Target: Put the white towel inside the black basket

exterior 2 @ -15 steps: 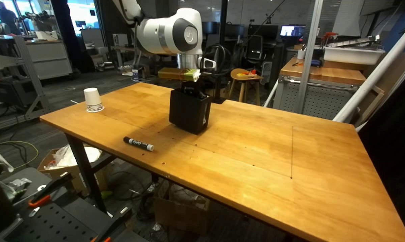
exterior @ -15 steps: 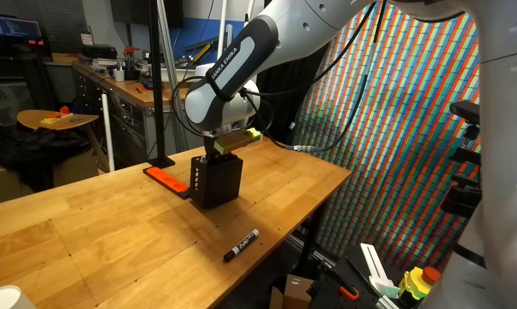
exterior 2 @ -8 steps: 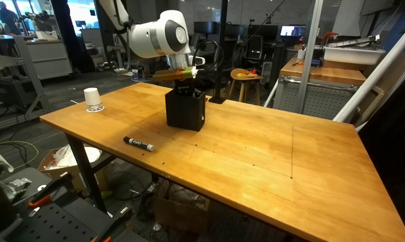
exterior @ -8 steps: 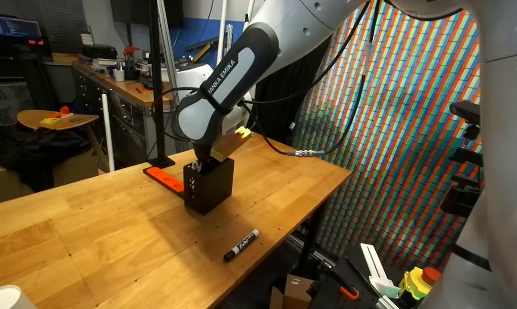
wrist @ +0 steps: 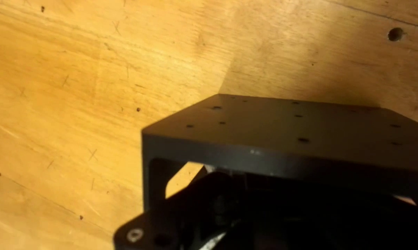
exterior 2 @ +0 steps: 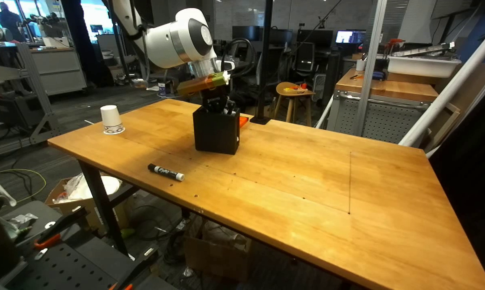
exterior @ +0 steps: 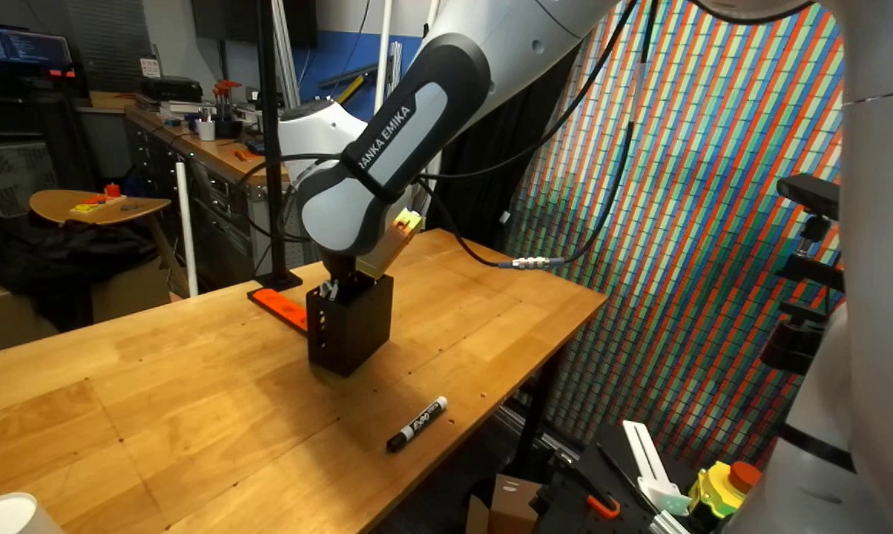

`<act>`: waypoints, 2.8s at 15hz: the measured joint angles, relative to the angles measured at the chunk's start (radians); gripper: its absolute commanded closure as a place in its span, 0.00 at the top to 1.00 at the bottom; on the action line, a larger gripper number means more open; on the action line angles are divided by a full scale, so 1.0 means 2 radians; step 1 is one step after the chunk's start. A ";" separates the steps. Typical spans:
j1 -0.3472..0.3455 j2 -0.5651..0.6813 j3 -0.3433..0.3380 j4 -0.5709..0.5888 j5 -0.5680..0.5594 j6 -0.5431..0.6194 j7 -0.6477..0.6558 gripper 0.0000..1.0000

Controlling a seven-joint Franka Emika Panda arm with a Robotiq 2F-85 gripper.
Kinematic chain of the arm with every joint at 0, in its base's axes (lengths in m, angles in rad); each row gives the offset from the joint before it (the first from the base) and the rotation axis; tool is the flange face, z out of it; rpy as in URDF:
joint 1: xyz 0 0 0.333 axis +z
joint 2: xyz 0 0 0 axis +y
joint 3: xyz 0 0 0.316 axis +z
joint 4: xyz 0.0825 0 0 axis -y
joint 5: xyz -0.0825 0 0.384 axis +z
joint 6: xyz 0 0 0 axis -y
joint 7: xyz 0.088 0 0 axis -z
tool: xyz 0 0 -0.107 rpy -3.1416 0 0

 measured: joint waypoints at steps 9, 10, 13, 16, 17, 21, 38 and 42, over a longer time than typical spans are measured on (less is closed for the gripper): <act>0.001 -0.056 -0.005 -0.002 -0.007 -0.009 0.015 0.00; 0.001 -0.059 -0.005 -0.002 -0.007 -0.010 0.017 0.00; 0.001 -0.068 -0.004 -0.002 -0.007 -0.011 0.027 0.01; 0.003 -0.072 0.001 -0.001 -0.007 -0.014 0.034 0.01; 0.005 -0.073 0.003 -0.001 -0.007 -0.018 0.037 0.00; 0.010 -0.072 0.010 -0.001 -0.007 -0.036 0.048 0.00; 0.021 -0.072 0.025 0.001 -0.007 -0.061 0.068 0.00; 0.022 -0.072 0.025 0.001 -0.007 -0.061 0.068 0.00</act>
